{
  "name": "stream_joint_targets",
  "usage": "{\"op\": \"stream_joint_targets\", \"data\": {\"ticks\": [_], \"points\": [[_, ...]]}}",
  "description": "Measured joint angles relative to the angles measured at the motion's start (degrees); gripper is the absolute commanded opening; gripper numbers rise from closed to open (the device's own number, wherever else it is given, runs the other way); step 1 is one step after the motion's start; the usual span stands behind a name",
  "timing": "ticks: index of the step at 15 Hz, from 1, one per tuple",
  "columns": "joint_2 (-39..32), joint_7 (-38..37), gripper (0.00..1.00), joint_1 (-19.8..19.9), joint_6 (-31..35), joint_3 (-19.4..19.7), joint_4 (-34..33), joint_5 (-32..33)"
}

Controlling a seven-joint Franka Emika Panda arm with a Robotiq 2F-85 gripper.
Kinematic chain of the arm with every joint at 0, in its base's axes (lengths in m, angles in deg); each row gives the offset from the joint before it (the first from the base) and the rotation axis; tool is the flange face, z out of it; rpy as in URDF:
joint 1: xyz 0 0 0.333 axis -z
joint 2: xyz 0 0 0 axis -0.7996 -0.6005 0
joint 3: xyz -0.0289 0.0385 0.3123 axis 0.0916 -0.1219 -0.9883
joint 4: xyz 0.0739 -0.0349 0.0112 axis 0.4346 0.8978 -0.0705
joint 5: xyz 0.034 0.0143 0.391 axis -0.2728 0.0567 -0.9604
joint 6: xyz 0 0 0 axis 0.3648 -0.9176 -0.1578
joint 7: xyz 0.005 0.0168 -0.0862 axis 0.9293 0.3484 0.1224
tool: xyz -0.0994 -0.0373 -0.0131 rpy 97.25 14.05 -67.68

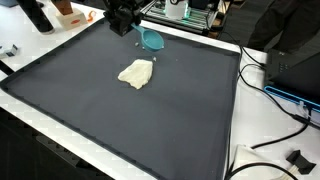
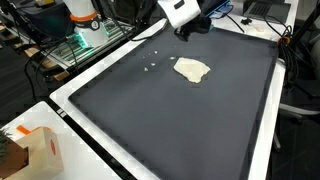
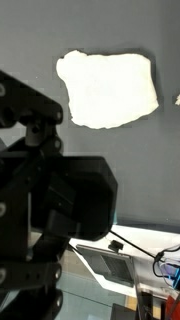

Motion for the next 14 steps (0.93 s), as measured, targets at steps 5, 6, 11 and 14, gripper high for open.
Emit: {"op": "stream_joint_targets", "data": {"ticks": [5,6,11,14], "points": [[6.18,-5.62,0.19,-1.47,0.05,1.03,3.47,0.2],[7.49,-7.16,0.19,-1.81,0.13,1.22,4.15,0.48],[14.38,-17.51,0.19,-3.81,3.58,1.55,7.68,5.01],[18.32,-25.1,0.19,-5.19,6.32,1.5,9.59,10.05]]}}
